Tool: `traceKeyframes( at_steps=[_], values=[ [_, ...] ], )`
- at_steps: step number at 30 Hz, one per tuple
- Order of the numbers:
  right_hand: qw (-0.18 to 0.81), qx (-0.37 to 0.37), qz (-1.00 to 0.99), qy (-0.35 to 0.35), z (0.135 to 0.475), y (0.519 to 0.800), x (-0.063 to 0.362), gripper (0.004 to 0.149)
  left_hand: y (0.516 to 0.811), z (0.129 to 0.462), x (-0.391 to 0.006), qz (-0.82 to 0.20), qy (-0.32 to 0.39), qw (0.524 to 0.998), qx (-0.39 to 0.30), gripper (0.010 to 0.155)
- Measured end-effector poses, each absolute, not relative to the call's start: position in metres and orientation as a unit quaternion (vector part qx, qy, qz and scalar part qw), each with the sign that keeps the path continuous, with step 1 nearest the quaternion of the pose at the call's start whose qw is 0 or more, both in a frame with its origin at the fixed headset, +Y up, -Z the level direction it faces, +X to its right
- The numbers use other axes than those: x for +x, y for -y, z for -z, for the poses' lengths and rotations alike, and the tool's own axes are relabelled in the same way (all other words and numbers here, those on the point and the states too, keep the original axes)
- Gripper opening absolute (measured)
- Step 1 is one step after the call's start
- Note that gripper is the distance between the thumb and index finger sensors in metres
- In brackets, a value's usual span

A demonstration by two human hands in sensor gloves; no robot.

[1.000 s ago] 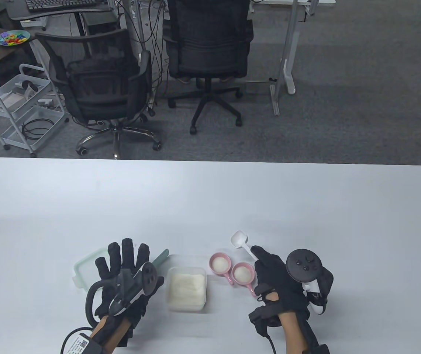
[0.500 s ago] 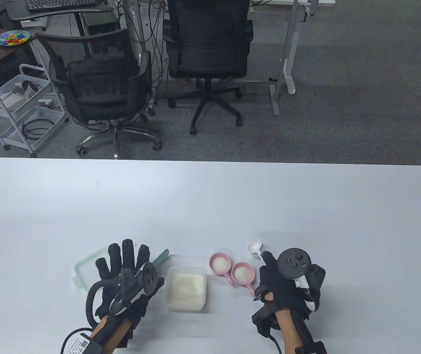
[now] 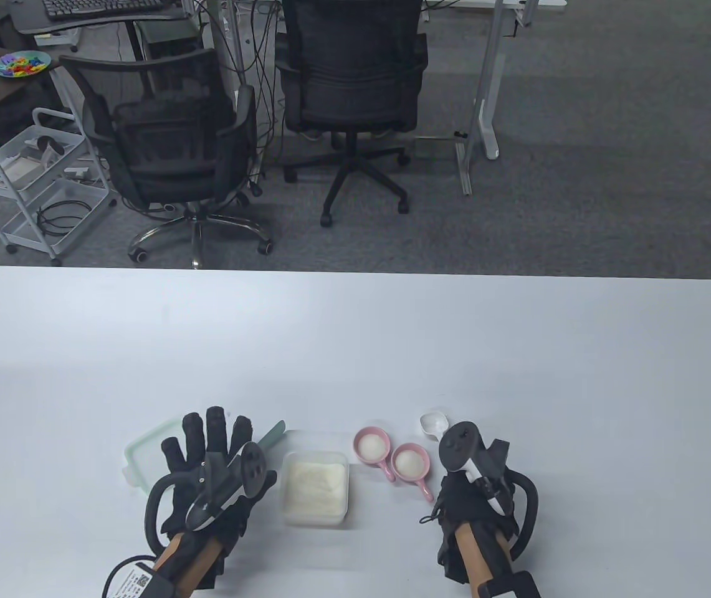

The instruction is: Scoop white sugar with coffee spoon and level it off using dessert spatula

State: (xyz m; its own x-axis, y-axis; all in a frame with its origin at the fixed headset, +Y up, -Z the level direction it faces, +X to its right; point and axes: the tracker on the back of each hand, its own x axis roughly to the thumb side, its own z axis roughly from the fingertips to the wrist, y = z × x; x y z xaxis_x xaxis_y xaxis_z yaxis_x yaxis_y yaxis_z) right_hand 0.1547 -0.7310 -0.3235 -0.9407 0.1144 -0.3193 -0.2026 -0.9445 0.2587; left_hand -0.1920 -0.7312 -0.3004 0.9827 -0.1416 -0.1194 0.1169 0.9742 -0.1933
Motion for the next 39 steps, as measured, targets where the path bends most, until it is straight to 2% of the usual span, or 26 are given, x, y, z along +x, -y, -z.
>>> traceKeyframes(
  at_steps=[3, 5, 9, 11, 14, 17, 20, 24, 30, 34, 39],
  values=[
    [0.051, -0.144, -0.977, -0.151, 0.324, 0.733, 0.150, 0.066, 0.731, 0.300, -0.192, 0.065, -0.066, 0.991, -0.094, 0.093],
    [0.030, -0.130, -0.976, -0.173, 0.324, 0.735, 0.146, 0.074, 0.731, 0.301, -0.192, 0.064, -0.067, 0.991, -0.094, 0.093],
    [0.008, -0.121, -0.975, -0.187, 0.323, 0.736, 0.143, 0.074, 0.730, 0.301, -0.193, 0.058, -0.069, 0.992, -0.091, 0.093],
    [0.020, -0.121, -0.979, -0.162, 0.321, 0.728, 0.143, 0.075, 0.729, 0.301, -0.194, 0.056, -0.069, 0.992, -0.090, 0.093],
    [0.057, -0.103, -0.987, -0.106, 0.314, 0.711, 0.140, 0.083, 0.727, 0.301, -0.196, 0.045, -0.065, 0.993, -0.084, 0.093],
    [0.173, -0.027, -0.982, -0.075, 0.309, 0.701, 0.132, 0.093, 0.724, 0.302, -0.199, 0.029, -0.063, 0.995, -0.078, 0.093],
    [0.233, 0.044, -0.970, -0.055, 0.305, 0.696, 0.120, 0.096, 0.717, 0.302, -0.204, -0.004, -0.056, 0.997, -0.054, 0.093],
    [0.189, 0.044, -0.980, -0.045, 0.303, 0.697, 0.111, 0.098, 0.713, 0.303, -0.212, -0.020, -0.058, 0.997, -0.050, 0.093],
    [0.197, 0.042, -0.979, -0.044, 0.303, 0.698, 0.110, 0.100, 0.709, 0.305, -0.221, -0.036, -0.058, 0.996, -0.058, 0.093],
    [0.208, 0.037, -0.977, -0.034, 0.302, 0.694, 0.113, 0.099, 0.703, 0.312, -0.237, -0.082, 0.040, 0.991, -0.096, 0.093],
    [0.222, 0.031, -0.974, -0.034, 0.302, 0.693, 0.118, 0.100, 0.703, 0.319, -0.271, -0.078, 0.011, 0.991, -0.105, 0.101]
  ],
)
